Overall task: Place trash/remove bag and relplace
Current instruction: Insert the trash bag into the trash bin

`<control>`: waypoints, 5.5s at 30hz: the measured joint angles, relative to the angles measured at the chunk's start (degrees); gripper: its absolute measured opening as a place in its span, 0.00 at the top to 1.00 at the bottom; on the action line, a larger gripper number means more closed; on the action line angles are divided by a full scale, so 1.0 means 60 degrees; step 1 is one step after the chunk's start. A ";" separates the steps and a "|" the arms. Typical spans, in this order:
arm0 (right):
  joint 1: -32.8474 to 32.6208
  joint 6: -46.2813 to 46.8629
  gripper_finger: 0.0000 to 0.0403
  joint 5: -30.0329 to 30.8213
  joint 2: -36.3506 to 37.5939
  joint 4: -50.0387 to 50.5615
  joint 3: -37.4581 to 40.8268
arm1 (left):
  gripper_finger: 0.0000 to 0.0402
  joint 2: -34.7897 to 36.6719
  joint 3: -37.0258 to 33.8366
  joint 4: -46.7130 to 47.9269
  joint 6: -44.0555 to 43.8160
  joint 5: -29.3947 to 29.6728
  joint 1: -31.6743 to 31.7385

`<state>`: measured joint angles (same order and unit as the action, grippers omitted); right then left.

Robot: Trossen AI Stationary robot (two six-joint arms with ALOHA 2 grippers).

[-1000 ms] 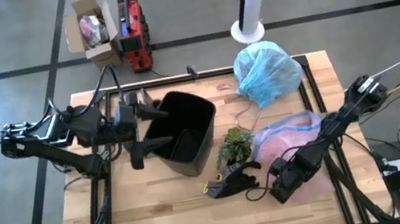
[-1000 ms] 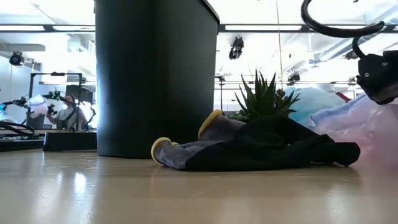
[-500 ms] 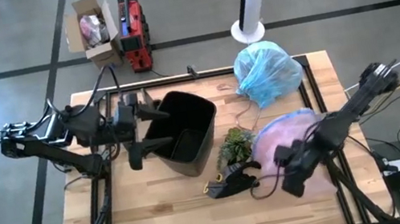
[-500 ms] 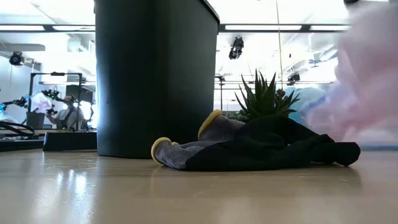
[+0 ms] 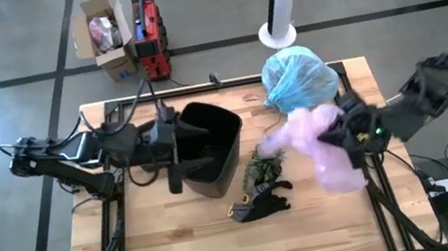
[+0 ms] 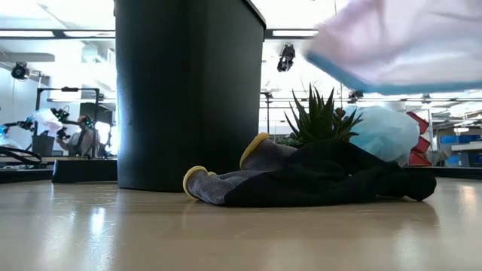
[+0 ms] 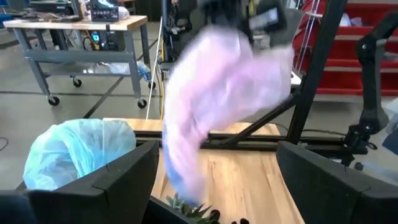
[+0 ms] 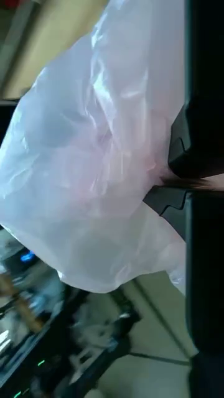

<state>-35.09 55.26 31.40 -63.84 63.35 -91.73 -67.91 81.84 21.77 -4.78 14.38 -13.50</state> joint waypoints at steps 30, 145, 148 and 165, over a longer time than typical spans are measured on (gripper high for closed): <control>0.4082 -1.8681 1.00 0.1919 -0.4036 -1.4827 -0.1611 | 0.23 0.2035 0.0000 -0.1856 0.1719 0.0038 0.0018; 0.5461 -0.1387 0.65 -0.3798 -0.7619 -0.2451 -0.1973 | 0.23 0.3433 -0.1777 0.3430 -0.0719 0.1651 0.0171; 0.5457 -0.1395 0.65 -0.3800 -0.7954 -0.1949 -0.1973 | 0.23 0.3579 -0.1832 0.3474 -0.0549 0.1783 0.0171; 0.5162 -0.2210 0.51 -0.5525 -0.6837 -0.2105 -0.1988 | 0.23 0.3826 -0.1947 0.3484 -0.0055 0.1797 0.0171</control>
<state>-4.12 42.01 -1.74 -104.86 50.72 -103.66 -44.95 70.16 42.67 -5.10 25.17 -12.47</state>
